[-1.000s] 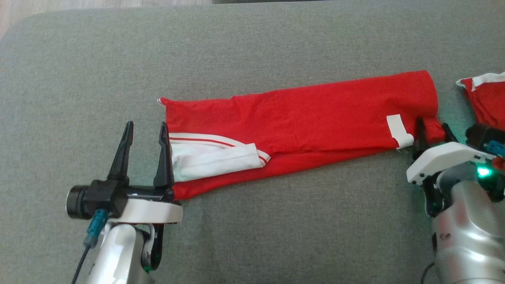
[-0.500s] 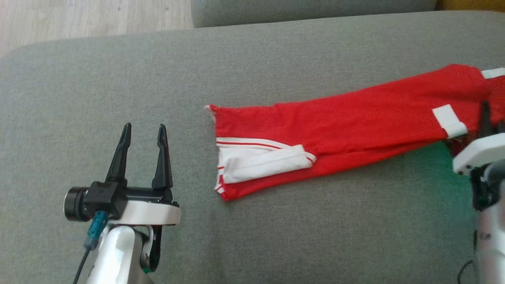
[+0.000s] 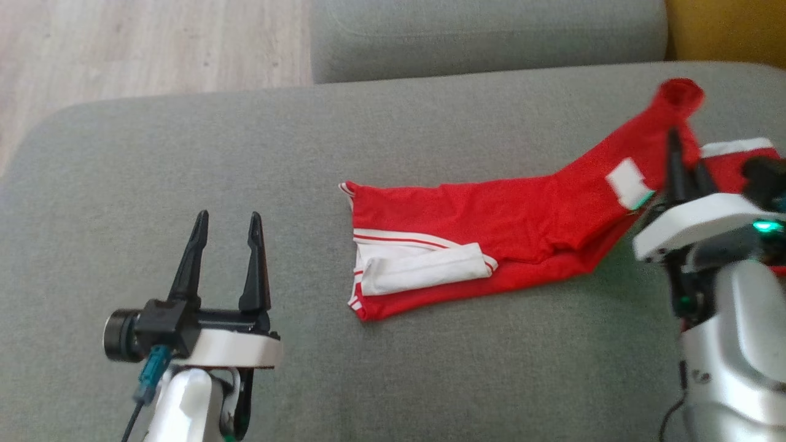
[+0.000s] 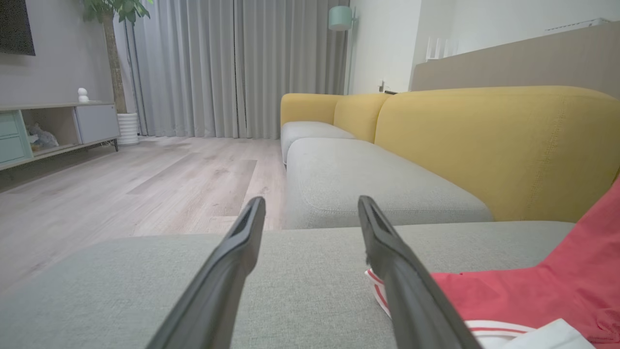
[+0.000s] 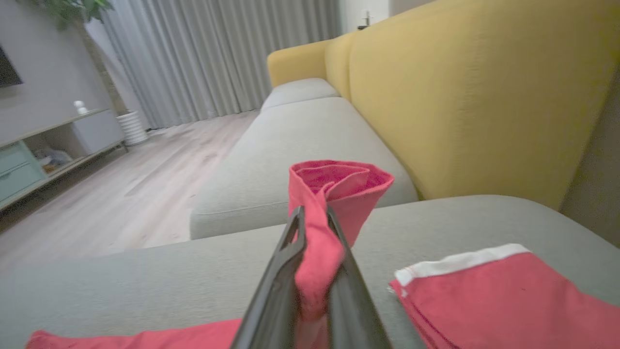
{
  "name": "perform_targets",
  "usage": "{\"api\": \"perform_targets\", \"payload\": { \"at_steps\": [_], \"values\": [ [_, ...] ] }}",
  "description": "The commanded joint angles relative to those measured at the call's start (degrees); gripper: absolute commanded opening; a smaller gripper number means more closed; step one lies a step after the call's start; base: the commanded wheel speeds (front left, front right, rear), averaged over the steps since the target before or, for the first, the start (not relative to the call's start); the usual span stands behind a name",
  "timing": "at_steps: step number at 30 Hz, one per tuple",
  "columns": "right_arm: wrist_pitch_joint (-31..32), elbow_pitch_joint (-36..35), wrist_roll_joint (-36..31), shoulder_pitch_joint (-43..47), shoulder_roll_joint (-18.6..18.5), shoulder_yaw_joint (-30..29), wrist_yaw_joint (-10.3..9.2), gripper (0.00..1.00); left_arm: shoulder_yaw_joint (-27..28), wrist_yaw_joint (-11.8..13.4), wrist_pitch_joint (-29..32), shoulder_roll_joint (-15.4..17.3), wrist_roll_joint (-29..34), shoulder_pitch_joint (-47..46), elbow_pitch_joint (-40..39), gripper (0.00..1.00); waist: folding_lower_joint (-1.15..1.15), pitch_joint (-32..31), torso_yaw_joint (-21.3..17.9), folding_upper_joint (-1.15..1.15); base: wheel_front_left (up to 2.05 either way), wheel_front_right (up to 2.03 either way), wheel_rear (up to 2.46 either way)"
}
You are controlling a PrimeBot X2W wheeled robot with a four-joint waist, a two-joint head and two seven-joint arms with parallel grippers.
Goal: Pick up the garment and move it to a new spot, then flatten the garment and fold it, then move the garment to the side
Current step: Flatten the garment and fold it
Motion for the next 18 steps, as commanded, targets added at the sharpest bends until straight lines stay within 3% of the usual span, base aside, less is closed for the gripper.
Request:
{"api": "perform_targets", "payload": {
  "at_steps": [1, 10, 18],
  "values": [
    [0.01, -2.53, 0.59, -1.21, 0.51, 2.3, -0.05, 0.0, 2.07, 0.06, -0.36, 0.18, 0.06, -0.66, -2.1, 1.0, 0.01, -0.85, 0.68, 0.0, 0.0, 0.0, 0.0],
    [-1.56, -0.62, 12.8, -1.2, 0.86, 21.95, -0.05, 0.0, 0.45, 0.17, -0.36, 0.12, -0.36, -0.12, -1.93, 1.0, 0.01, -3.02, 5.22, 0.0, 0.0, 0.0, 0.0],
    [-3.53, 6.07, 18.41, -3.22, 0.87, 31.57, -0.05, 0.0, -0.84, 0.17, -0.36, 0.11, -0.74, 0.04, -1.74, 1.0, 0.01, -1.88, 8.89, 0.0, 0.0, 0.0, 0.0]
  ]
}}
